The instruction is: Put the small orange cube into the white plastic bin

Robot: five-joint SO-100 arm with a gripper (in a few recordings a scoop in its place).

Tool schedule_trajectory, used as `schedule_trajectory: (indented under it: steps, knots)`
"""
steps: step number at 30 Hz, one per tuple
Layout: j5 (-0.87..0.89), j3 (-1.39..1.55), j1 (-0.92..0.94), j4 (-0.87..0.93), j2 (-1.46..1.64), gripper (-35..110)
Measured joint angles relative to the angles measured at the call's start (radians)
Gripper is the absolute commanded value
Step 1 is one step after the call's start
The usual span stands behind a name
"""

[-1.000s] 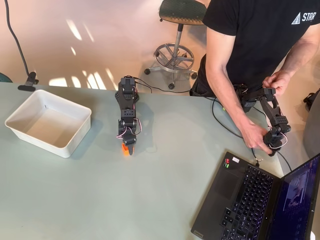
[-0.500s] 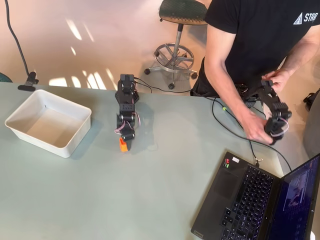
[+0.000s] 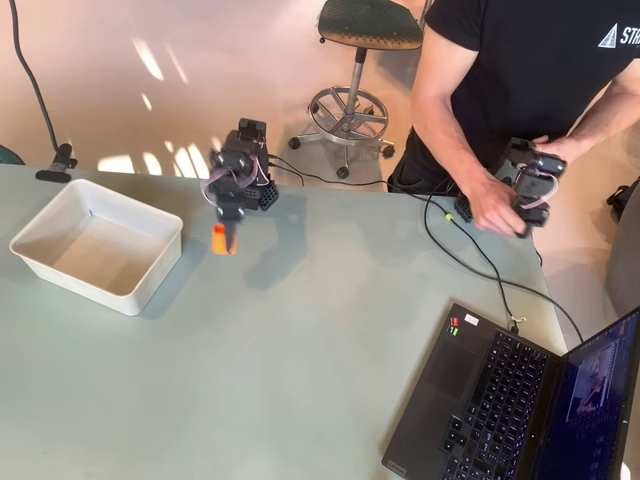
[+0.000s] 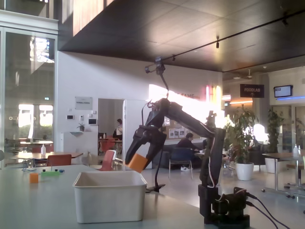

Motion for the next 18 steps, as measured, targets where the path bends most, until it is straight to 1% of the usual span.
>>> schedule_trajectory:
  steps: [3, 6, 9, 14, 18]
  knots:
    - [-0.072, -0.008, 0.181, -0.002, 0.006, 14]
    - [-0.146, -0.044, 0.281, -0.011, 0.005, 14]
    - [-0.167, -0.095, 0.373, -0.072, -0.034, 14]
    - [-0.178, -0.155, 0.42, -0.181, -0.219, 15]
    - [-0.172, -0.201, 0.423, -0.207, -0.356, 17]
